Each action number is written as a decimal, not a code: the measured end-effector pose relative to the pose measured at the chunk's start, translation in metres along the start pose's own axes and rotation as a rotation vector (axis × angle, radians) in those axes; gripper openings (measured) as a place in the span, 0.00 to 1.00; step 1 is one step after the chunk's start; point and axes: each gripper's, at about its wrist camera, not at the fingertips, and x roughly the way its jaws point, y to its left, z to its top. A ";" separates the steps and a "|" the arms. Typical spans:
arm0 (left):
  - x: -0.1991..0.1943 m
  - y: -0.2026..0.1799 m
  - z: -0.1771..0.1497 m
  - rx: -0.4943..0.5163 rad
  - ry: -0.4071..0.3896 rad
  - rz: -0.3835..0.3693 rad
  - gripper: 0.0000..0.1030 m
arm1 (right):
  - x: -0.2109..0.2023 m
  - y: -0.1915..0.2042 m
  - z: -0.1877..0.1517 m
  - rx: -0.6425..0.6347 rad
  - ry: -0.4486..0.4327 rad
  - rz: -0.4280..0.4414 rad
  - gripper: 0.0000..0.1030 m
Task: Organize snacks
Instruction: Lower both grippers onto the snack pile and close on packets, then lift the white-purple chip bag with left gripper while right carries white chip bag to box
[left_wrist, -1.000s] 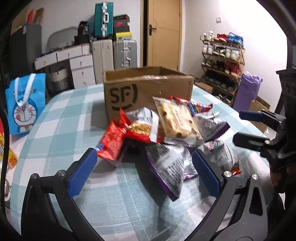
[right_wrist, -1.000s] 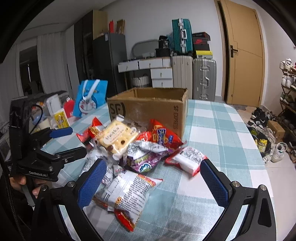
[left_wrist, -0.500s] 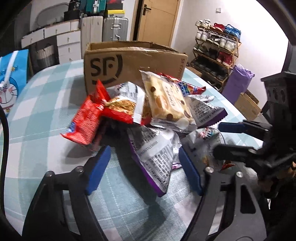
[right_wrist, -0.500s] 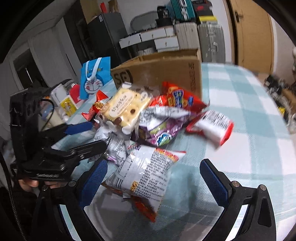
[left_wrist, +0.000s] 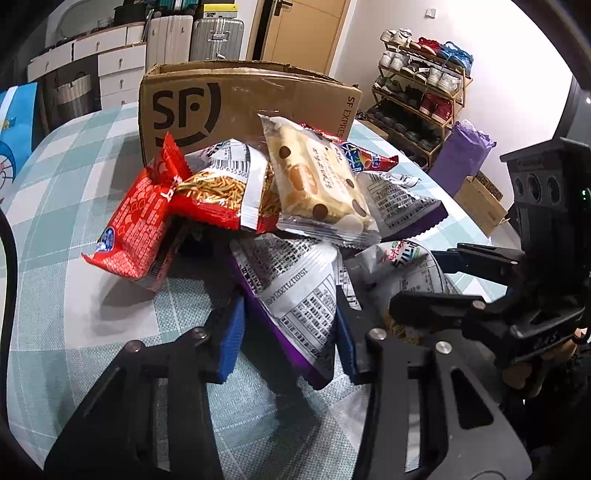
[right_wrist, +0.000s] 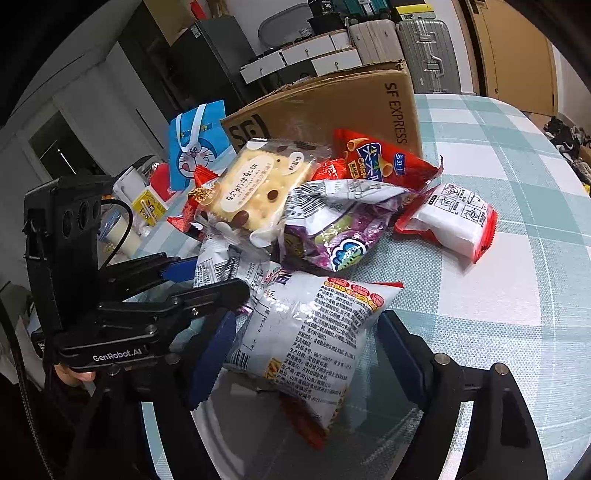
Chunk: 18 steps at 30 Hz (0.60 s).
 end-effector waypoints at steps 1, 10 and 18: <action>0.000 0.001 0.000 -0.002 0.000 -0.003 0.38 | -0.001 0.000 0.000 0.005 0.001 0.002 0.73; -0.013 0.007 -0.011 -0.011 -0.014 -0.010 0.36 | -0.016 -0.008 0.000 0.026 -0.064 0.003 0.46; -0.037 0.011 -0.013 -0.018 -0.102 -0.005 0.35 | -0.034 -0.016 -0.003 0.020 -0.144 -0.046 0.44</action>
